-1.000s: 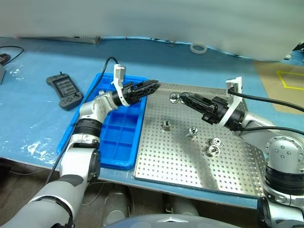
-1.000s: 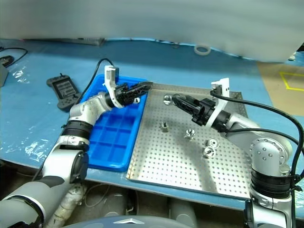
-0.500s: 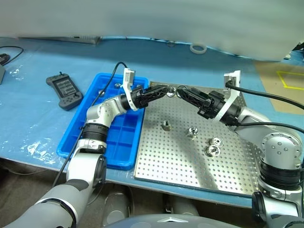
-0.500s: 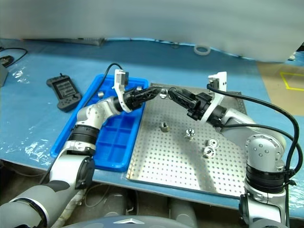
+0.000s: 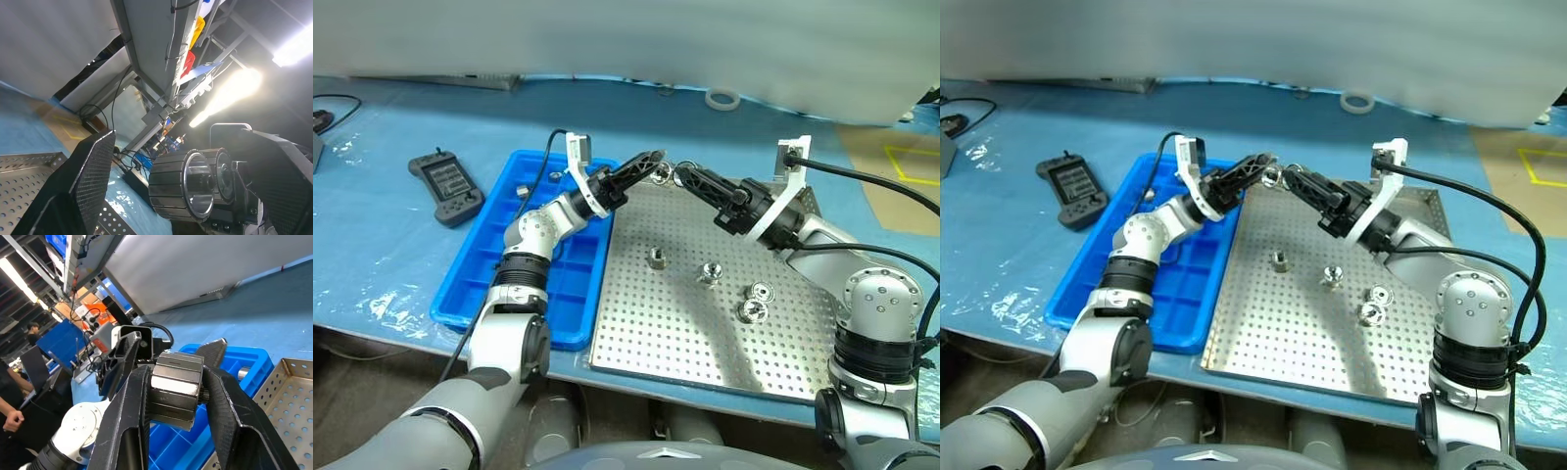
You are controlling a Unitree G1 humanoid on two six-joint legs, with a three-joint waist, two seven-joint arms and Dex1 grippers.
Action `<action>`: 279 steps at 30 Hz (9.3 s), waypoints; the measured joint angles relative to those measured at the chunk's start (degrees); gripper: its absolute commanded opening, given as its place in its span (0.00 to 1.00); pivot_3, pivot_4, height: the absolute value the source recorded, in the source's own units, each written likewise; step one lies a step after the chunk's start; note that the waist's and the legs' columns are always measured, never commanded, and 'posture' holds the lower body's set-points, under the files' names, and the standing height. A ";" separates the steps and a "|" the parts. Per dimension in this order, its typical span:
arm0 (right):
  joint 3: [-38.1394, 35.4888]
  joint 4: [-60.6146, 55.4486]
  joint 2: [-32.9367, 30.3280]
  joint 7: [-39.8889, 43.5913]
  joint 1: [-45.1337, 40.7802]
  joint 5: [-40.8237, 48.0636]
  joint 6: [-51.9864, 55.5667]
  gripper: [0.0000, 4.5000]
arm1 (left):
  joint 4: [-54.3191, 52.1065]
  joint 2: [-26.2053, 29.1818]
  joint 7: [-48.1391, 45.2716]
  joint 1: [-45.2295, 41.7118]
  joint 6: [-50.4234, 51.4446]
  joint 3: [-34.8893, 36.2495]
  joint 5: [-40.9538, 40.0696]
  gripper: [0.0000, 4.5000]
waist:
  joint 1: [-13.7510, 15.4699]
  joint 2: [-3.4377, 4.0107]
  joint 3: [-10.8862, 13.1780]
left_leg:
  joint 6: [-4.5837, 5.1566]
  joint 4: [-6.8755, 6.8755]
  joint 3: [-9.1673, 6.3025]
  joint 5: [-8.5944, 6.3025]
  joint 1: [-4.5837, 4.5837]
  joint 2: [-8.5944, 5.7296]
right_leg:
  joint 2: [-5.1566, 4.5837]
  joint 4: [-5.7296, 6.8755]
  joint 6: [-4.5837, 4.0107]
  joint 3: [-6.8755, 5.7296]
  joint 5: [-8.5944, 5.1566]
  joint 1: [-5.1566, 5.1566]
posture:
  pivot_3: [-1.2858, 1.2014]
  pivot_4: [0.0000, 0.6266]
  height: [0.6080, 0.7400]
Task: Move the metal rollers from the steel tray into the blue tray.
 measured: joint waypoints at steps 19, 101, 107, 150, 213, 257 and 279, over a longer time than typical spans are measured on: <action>1.17 2.31 2.76 -3.19 -2.20 0.21 -4.69 0.28 | -1.18 -2.64 6.83 0.43 1.73 2.79 -2.75 0.94 | -0.04 0.00 0.00 | 0.00 0.00 -0.01 0.01 -0.10 -0.01 | 0.00 0.00 0.01 0.00 0.00 -0.10 | 0.38 0.24 1.00; 0.74 4.20 10.41 -10.84 -3.32 6.17 -13.20 0.28 | 5.20 -8.52 21.43 -5.17 11.01 13.80 -20.27 0.99 | -0.12 -0.07 0.03 | -0.04 0.07 -0.05 0.03 -0.20 -0.05 | 0.02 0.01 0.18 -0.01 0.10 -0.14 | 0.37 0.24 1.00; 0.99 4.20 10.41 -11.41 -3.30 6.19 -13.20 0.28 | 5.73 -8.57 20.87 -5.29 11.47 13.25 -20.11 0.99 | -0.13 -0.07 0.03 | -0.05 0.08 -0.05 0.03 -0.19 -0.05 | 0.01 0.01 0.19 -0.01 0.10 -0.13 | 0.37 0.24 1.00; 3.31 4.29 10.44 -10.64 -3.12 5.89 -13.65 0.28 | -5.46 1.16 16.37 -5.10 7.16 2.06 -10.70 0.28 | -0.31 -0.07 0.03 | -0.06 0.10 -0.07 0.03 -0.22 -0.04 | 0.03 0.02 0.21 -0.02 0.11 -0.16 | 0.38 0.24 1.00; 7.73 18.96 7.17 8.80 -4.40 -27.20 -7.24 0.28 | -22.97 33.13 19.76 35.11 -28.32 -1.55 25.79 0.44 | 3.49 -0.28 -0.07 | -0.86 -0.23 -0.24 0.40 0.17 0.33 | 0.17 0.29 0.20 -0.44 0.09 0.01 | 0.52 0.24 1.00; 16.27 1.54 2.57 18.88 -7.49 -29.05 -1.79 0.28 | -13.98 7.58 21.63 9.26 13.19 4.50 -16.58 0.77 | 3.10 -0.28 -0.06 | -1.01 -0.19 -0.24 0.51 0.23 0.29 | 0.18 0.40 0.18 -0.35 0.09 0.04 | 0.46 0.24 1.00; 29.39 8.04 -2.00 30.27 -9.63 -59.58 -26.98 0.28 | -13.12 6.93 23.86 8.34 21.01 4.16 -18.90 0.77 | 1.49 -0.29 -0.06 | -0.51 -0.07 -0.27 0.45 0.15 0.31 | 0.18 0.28 0.16 -0.38 0.10 0.10 | 0.45 0.24 1.00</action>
